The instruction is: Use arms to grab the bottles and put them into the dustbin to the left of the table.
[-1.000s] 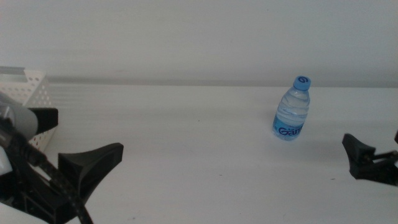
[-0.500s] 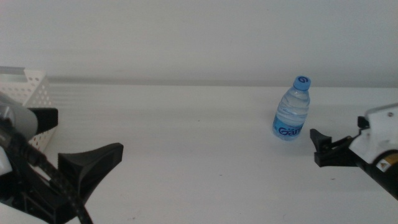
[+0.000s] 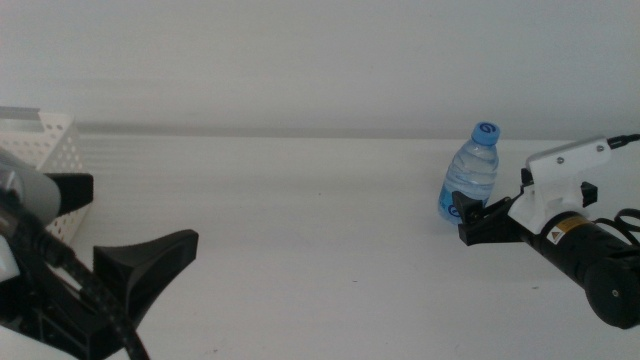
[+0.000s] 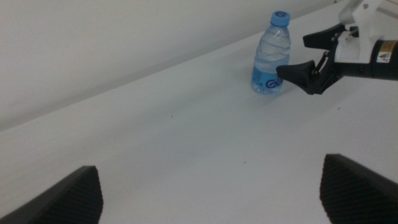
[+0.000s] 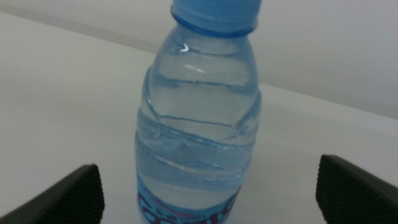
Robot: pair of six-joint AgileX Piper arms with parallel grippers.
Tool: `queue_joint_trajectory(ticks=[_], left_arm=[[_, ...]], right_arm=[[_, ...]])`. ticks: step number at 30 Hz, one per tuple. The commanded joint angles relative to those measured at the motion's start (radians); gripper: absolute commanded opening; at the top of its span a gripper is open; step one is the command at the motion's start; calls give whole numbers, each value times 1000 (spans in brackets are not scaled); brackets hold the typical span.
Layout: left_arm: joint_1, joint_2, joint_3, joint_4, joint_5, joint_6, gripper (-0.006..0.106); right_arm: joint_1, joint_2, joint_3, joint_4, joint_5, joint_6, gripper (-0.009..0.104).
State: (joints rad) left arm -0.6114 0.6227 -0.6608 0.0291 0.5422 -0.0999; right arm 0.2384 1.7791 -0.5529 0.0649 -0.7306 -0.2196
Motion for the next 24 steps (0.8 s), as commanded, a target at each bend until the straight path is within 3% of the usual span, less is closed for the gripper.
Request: queue_joint_trajectory(ticks=[1,9,20,22,24], left_arm=[[5,-6,4,1,-16,-2,94],[5,-6,4,1,-16,-2,94],[5,-6,4,1,-16,-2,94],[5,-6,4,1,-16,-2,94],[5,-6,4,1,-16,-2,94]], right_arm=[[3,18,-21,2,-9,-10,90],[3,116,-106,-25,-11,-6,90],[3,259,-277,-150,-14,13,90],[3,274,-295,-170,-14,13,84],[5,279,-299,-175,-12,13,62]])
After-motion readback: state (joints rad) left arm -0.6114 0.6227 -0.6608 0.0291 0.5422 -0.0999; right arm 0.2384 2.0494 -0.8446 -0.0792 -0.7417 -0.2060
